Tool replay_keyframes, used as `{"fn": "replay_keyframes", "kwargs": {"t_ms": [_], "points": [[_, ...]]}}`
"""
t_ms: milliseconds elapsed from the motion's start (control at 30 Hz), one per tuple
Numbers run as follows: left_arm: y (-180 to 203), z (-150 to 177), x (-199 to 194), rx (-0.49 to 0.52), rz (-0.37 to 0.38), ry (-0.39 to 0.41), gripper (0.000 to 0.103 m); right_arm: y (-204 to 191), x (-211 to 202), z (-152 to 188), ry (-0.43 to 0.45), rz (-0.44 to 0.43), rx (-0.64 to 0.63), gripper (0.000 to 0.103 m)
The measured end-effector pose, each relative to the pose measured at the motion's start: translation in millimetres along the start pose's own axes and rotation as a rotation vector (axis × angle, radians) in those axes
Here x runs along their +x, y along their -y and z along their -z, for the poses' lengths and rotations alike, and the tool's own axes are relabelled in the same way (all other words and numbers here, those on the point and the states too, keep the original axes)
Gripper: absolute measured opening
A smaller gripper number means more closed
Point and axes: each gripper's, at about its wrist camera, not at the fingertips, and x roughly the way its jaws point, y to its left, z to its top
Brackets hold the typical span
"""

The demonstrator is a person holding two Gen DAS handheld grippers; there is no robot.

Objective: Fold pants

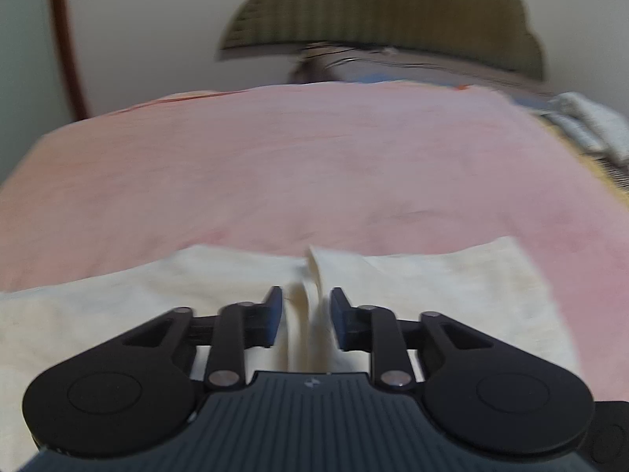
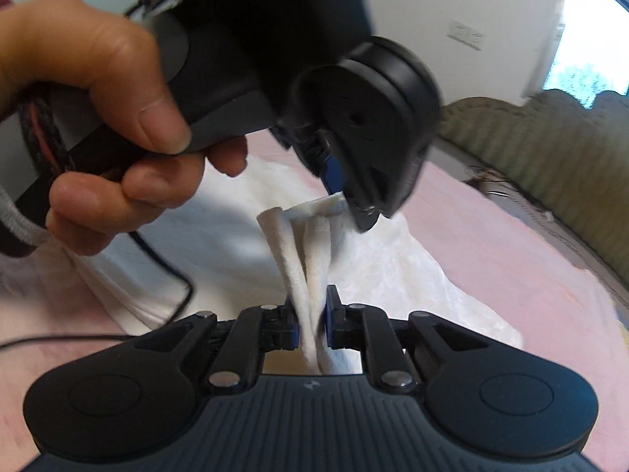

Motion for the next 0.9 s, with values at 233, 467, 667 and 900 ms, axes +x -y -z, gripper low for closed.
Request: {"fn": "replay_keyframes", "kwargs": {"t_ms": [233, 467, 667, 900], "points": [[-102.5, 10.9, -53.7, -0.165, -0.253, 0.048, 0.073, -17.7, 24.1, 11.2, -0.01, 0.049, -0.005, 0.015], [-191.8, 42.6, -125.1, -0.121, -0.596, 0.098, 0.088, -45.2, 3.3, 13.1, -0.001, 0.054, -0.058, 0.033], [-254.3, 65.1, -154.4, 0.016, -0.946, 0.014, 0.088, -55.4, -26.6, 3.6, 0.105, -0.013, -0.088, 0.059], [-241.5, 68.9, -158.1, -0.322, -0.379, 0.048, 0.088, -11.6, -38.7, -1.3, 0.14, -0.054, 0.189, 0.06]]}}
